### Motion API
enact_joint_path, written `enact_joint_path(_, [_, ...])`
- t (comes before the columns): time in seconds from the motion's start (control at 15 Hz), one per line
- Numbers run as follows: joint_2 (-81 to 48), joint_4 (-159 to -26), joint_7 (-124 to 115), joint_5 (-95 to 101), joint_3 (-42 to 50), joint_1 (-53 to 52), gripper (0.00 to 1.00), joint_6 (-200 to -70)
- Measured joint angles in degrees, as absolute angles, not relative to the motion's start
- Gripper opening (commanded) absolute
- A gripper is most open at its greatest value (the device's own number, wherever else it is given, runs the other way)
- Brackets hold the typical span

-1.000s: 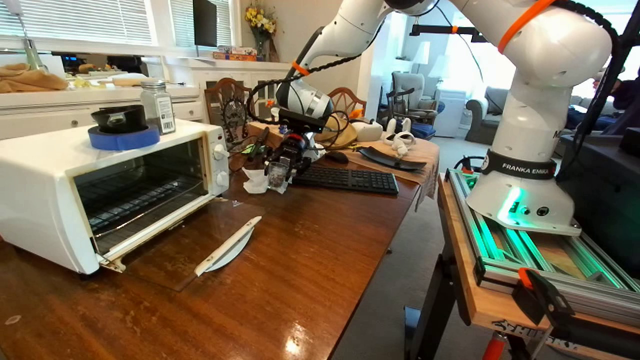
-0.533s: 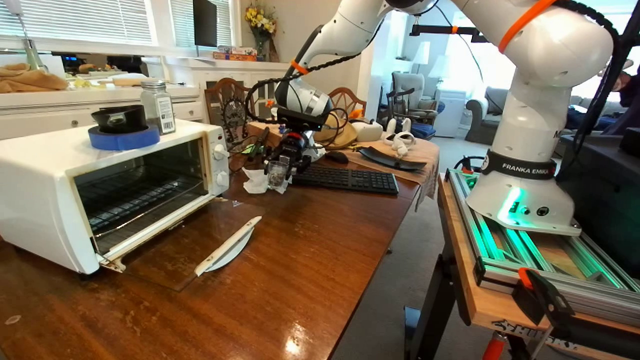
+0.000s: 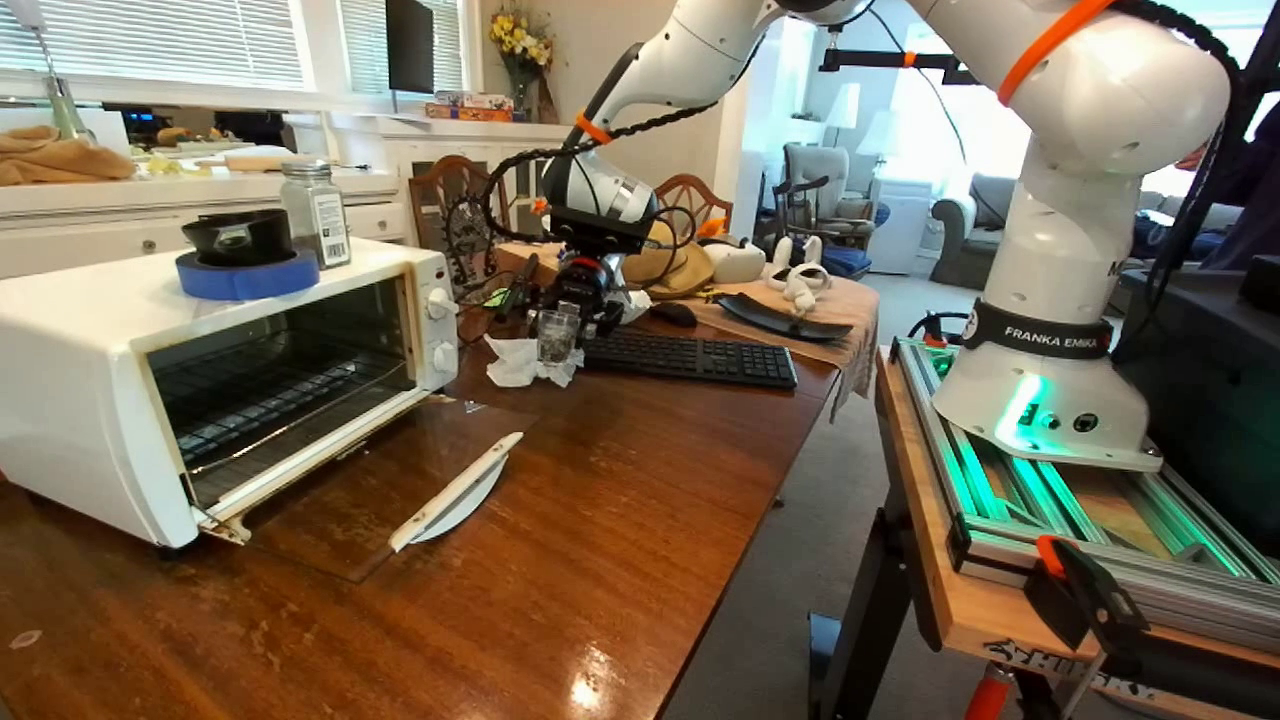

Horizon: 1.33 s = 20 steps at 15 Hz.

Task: Put the small glass directly onto the table

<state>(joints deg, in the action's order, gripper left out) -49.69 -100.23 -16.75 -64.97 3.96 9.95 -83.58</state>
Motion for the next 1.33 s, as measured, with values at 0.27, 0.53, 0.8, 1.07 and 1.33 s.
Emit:
enact_joint_path(0.27, [-50.46,-100.22,-18.55,-65.0,4.73,9.85,0.31,-83.47])
enact_joint_path(0.53, [-52.31,-100.26,-21.7,-65.0,5.68,9.86,0.31,-83.21])
enact_joint_path(0.8, [-53.72,-100.44,-24.88,-65.62,6.64,9.92,0.31,-83.21])
enact_joint_path(1.07, [-54.0,-100.78,-27.97,-66.27,7.84,9.92,0.31,-83.48])
enact_joint_path(1.33, [-53.38,-101.52,-31.7,-66.33,9.53,9.53,0.31,-84.39])
